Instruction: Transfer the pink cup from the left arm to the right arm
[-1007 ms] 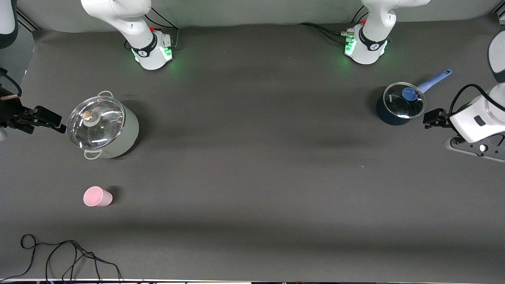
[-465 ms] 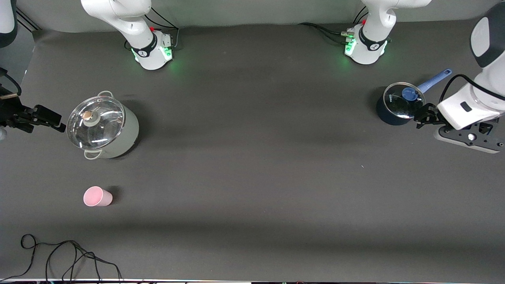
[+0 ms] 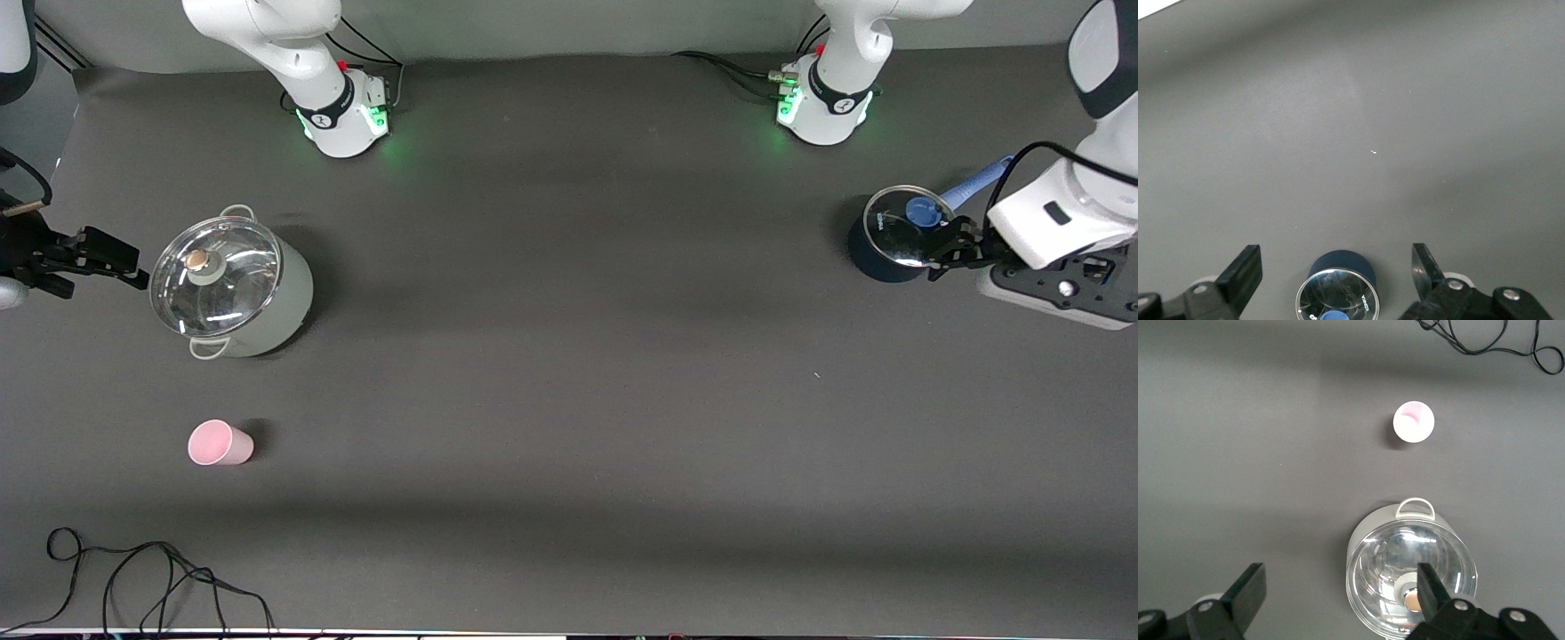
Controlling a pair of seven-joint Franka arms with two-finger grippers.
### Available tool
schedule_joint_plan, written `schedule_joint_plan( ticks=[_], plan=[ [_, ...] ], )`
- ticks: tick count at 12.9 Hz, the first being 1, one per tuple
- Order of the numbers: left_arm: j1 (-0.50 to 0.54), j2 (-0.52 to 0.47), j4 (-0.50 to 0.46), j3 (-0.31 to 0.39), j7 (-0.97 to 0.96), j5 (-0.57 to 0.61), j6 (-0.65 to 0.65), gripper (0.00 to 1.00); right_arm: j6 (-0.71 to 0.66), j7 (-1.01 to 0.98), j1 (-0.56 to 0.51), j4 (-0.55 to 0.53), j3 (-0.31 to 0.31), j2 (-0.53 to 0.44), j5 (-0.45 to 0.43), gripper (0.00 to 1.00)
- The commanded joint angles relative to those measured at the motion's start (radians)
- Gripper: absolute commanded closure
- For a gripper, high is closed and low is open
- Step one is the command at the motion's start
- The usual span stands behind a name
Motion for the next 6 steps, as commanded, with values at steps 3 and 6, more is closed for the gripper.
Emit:
schedule_joint_plan(
  ticks=[3,6],
  plan=[
    [-0.018,0.028,0.093,0.011,-0.007,-0.012,-0.105,0.00,-0.025,-0.023,0.002,0.015,-0.003,-0.009,-0.014,0.00],
    [-0.005,0.031,0.076,0.012,0.007,-0.012,-0.118,0.00,-0.025,-0.023,0.002,0.015,-0.003,-0.009,-0.014,0.00]
  ],
)
